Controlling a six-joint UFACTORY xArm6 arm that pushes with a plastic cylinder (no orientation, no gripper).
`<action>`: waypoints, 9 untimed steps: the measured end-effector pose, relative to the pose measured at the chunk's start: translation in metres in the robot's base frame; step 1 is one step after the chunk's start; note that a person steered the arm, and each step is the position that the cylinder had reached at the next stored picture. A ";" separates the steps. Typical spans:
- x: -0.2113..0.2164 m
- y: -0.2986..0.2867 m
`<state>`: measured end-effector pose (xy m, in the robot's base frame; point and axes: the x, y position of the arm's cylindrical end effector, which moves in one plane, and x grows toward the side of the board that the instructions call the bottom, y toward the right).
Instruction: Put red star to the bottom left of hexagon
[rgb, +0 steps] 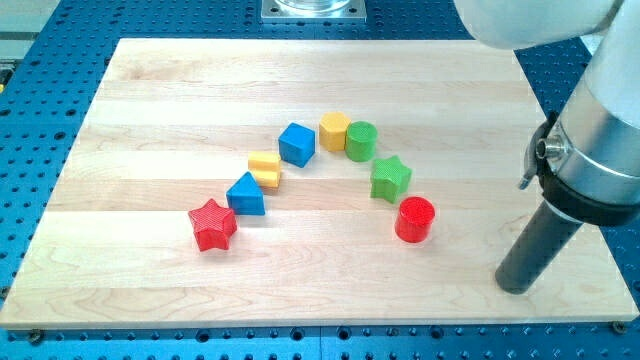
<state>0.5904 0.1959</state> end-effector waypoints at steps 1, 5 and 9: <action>-0.003 0.011; -0.012 -0.008; 0.023 -0.265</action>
<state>0.6139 -0.0689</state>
